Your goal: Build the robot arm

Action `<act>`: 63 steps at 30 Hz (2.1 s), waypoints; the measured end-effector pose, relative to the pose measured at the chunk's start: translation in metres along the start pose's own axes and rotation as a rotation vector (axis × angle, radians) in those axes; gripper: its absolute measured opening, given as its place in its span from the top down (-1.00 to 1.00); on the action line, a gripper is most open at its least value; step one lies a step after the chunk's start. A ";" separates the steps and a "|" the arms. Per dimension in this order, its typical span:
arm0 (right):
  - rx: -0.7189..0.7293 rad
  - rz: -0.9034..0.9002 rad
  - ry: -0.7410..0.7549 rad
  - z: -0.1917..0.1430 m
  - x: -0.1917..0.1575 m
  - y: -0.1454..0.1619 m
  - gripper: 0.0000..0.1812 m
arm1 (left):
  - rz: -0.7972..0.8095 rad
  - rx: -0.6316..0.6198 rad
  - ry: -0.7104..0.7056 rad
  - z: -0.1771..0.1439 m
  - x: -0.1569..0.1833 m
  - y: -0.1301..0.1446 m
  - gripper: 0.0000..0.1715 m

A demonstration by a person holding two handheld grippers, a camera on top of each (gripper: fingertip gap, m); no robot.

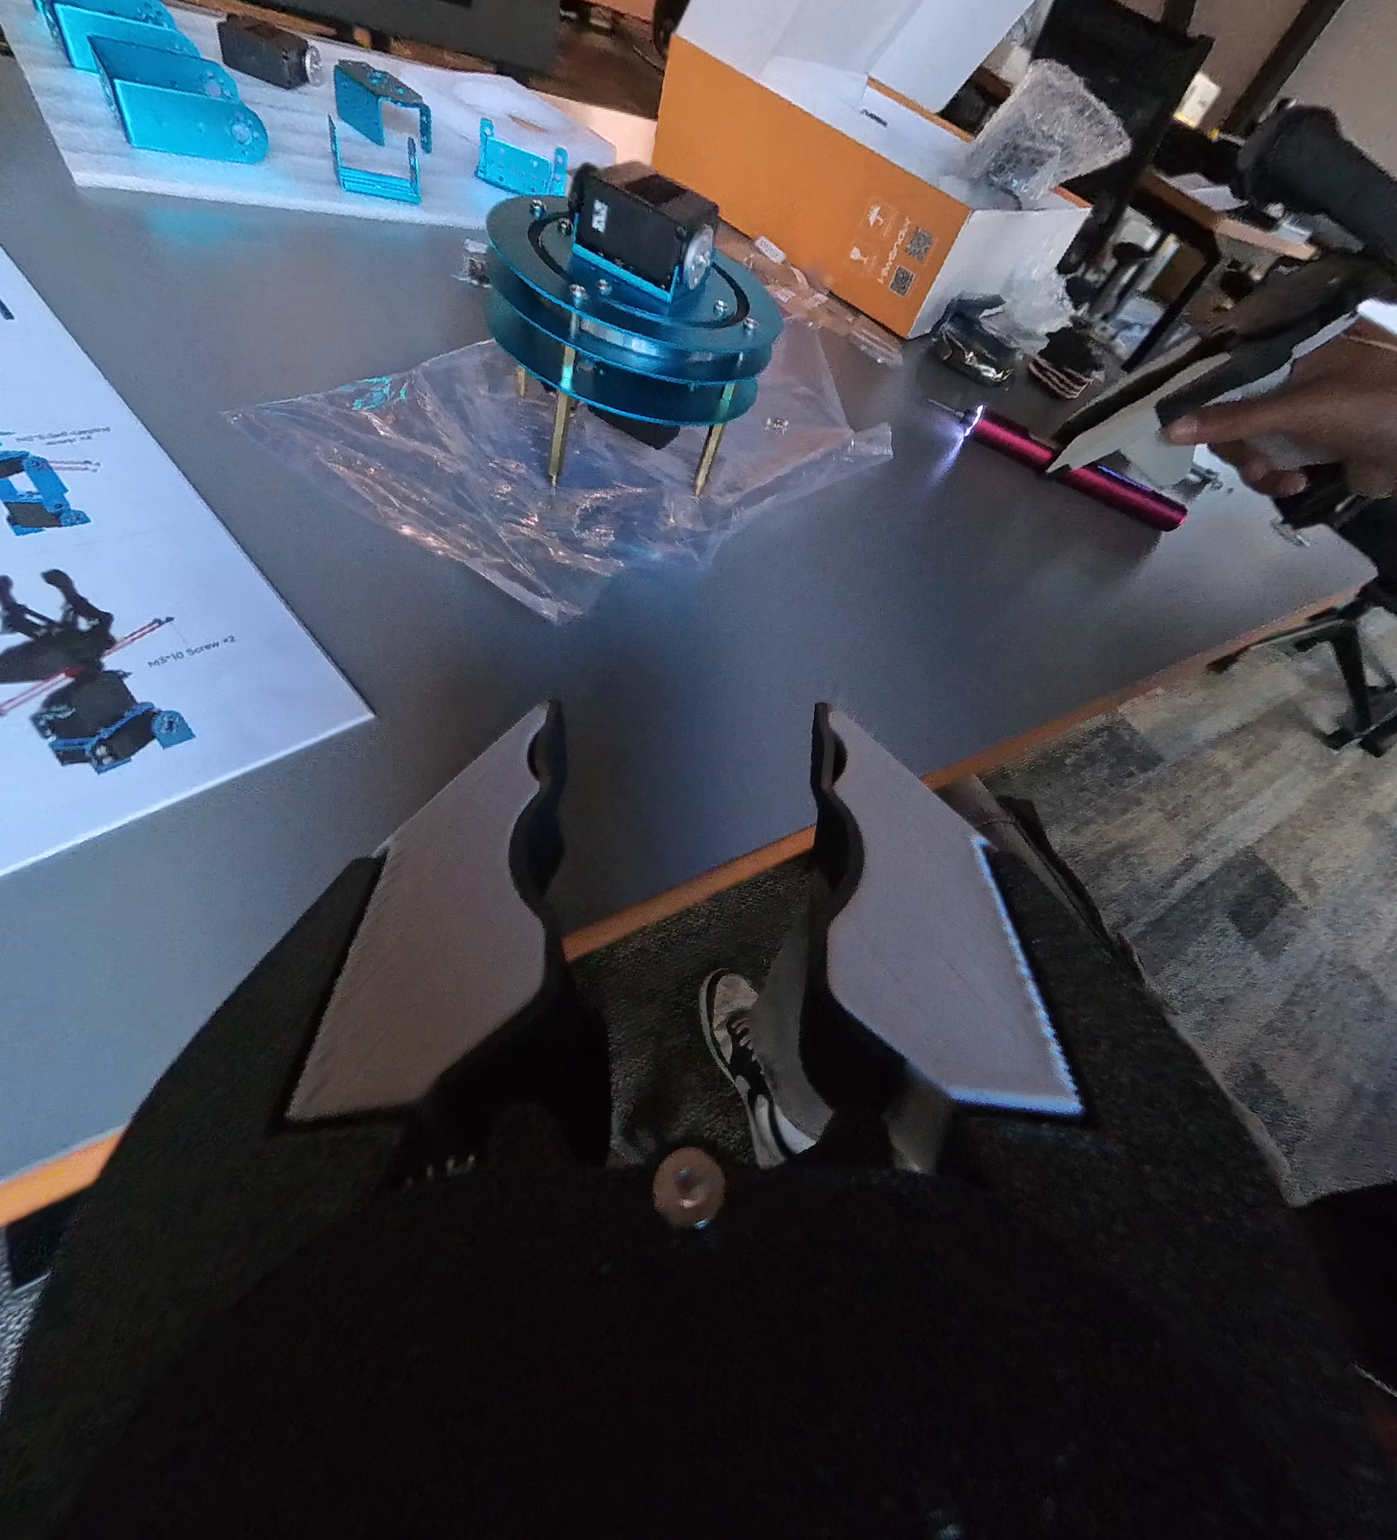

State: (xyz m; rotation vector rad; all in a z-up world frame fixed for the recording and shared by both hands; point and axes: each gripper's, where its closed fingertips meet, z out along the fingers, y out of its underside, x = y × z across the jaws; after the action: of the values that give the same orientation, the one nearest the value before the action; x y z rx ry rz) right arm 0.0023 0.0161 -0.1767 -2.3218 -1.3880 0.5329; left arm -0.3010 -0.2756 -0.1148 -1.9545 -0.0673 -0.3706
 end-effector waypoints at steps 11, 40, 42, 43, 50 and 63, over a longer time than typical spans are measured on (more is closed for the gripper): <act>0.668 -0.321 -0.400 -0.015 -0.137 -0.187 0.18 | 0.378 0.170 -0.090 0.022 0.016 -0.058 0.34; 0.030 -0.008 -0.681 0.086 -0.183 -0.203 0.36 | -0.539 -0.261 0.311 0.173 -0.051 -0.084 0.44; 0.018 0.012 -0.640 0.083 -0.186 -0.198 0.39 | -0.505 -0.294 0.291 0.177 -0.054 -0.093 0.47; 0.011 0.025 -0.617 0.083 -0.186 -0.195 0.40 | -0.476 -0.320 0.288 0.178 -0.052 -0.095 0.48; -0.041 0.079 -0.565 0.075 -0.185 -0.180 0.28 | -0.400 -0.496 0.318 0.186 -0.037 -0.095 0.48; -0.139 0.078 -0.537 0.064 -0.180 -0.163 0.24 | -0.329 -0.580 0.435 0.199 -0.026 -0.094 0.47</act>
State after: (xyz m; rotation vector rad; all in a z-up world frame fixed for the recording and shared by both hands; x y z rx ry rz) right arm -0.2309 -0.0642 -0.1270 -2.4558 -1.6041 1.1867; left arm -0.3012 -0.0539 -0.1100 -2.3837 0.0043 -1.1260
